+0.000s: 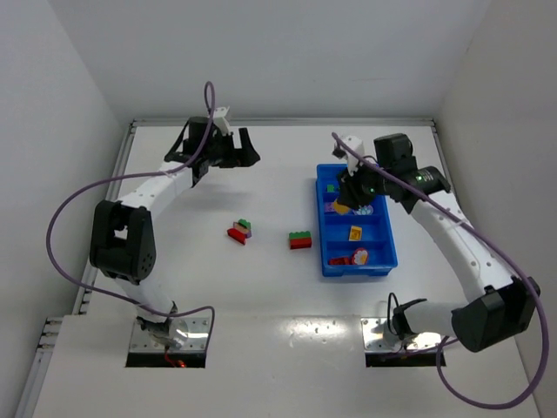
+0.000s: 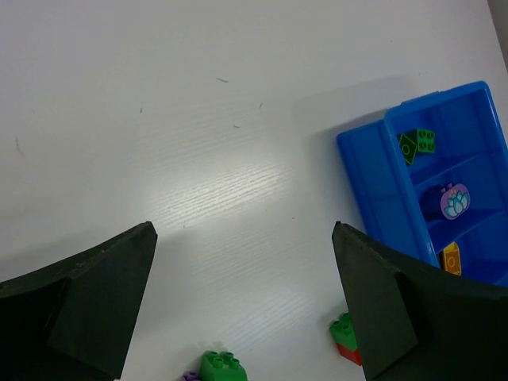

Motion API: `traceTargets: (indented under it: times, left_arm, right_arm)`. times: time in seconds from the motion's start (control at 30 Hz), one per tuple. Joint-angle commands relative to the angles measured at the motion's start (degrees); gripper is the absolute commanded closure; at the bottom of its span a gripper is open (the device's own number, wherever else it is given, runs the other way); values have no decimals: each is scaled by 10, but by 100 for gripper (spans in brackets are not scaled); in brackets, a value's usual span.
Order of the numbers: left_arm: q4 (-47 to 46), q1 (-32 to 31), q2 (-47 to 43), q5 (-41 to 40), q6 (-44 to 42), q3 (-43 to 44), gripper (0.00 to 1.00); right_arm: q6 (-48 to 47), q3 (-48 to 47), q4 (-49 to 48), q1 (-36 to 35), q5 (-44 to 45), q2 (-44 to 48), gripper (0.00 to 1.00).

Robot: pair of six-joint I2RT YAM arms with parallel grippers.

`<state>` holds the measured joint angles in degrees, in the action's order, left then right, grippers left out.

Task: Sort the legos into containers by color

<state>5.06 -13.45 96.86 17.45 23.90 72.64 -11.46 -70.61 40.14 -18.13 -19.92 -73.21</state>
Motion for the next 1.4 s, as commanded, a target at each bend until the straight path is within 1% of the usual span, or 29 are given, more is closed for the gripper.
traceTargets:
  times: [0.0,0.07,0.23,0.33,0.53,0.67,0.73,0.77,0.83,0.87,0.9,0.97,1.0,1.03,1.07,1.1,1.17,1.2,1.23,1.27,1.3,1.37]
  left_arm:
    - [49,4,24,31,-47,45,0]
    - [49,4,29,43,-47,50,0]
    - [49,4,23,43,-59,51,0]
    - [54,4,11,37,-59,37,0]
    - [54,4,1,32,-64,20,0]
    - [54,4,-4,27,-69,15,0]
    - [54,4,-4,27,-69,9,0]
    - [54,4,-4,27,-75,9,0]
    - [59,4,-4,35,-80,9,0]
    - [59,4,-4,45,-88,9,0]
    - [65,4,-4,52,-94,9,0]
    - [77,11,-4,77,-112,9,0]
    - [96,11,-4,99,-141,9,0]
    - [111,16,-4,146,-160,9,0]
    - [129,16,3,158,-177,14,0]
    - [164,21,3,159,-205,21,0]
    - [182,27,3,149,-214,15,0]
    - [182,27,-23,138,-214,8,0]
    - [177,27,-37,110,-214,-2,0]
    - [171,27,-51,93,-202,-27,0]
    - [166,27,-80,80,-192,-40,1]
    - [155,12,-102,40,-186,-73,5]
  right_arm:
    - [-97,29,107,3,10,-11,100]
    - [-111,46,102,8,16,-18,100]
    - [-136,78,72,8,16,-35,100]
    - [-141,91,51,8,16,-52,100]
    - [-135,105,0,8,34,-79,100]
    - [-114,118,-30,8,39,-84,99]
    - [-114,123,-36,2,45,-90,95]
    - [-114,123,-36,2,45,-90,86]
    - [-114,123,-36,2,45,-96,74]
    - [-109,123,-36,2,45,-96,60]
    - [-109,129,-36,2,45,-96,55]
    - [-109,129,-41,2,39,-88,50]
    - [-109,129,-41,2,39,-79,47]
    - [-109,129,-41,2,32,-73,44]
    - [-109,129,-41,2,32,-59,41]
    - [-109,129,-47,2,32,-52,39]
    - [-101,134,-47,2,27,-37,39]
    - [-92,134,-47,2,27,-22,39]
    - [-92,129,-52,2,20,-14,39]
    - [-82,129,-58,2,15,-7,39]
    - [-77,129,-58,2,9,8,39]
    - [-77,123,-68,2,-14,13,39]
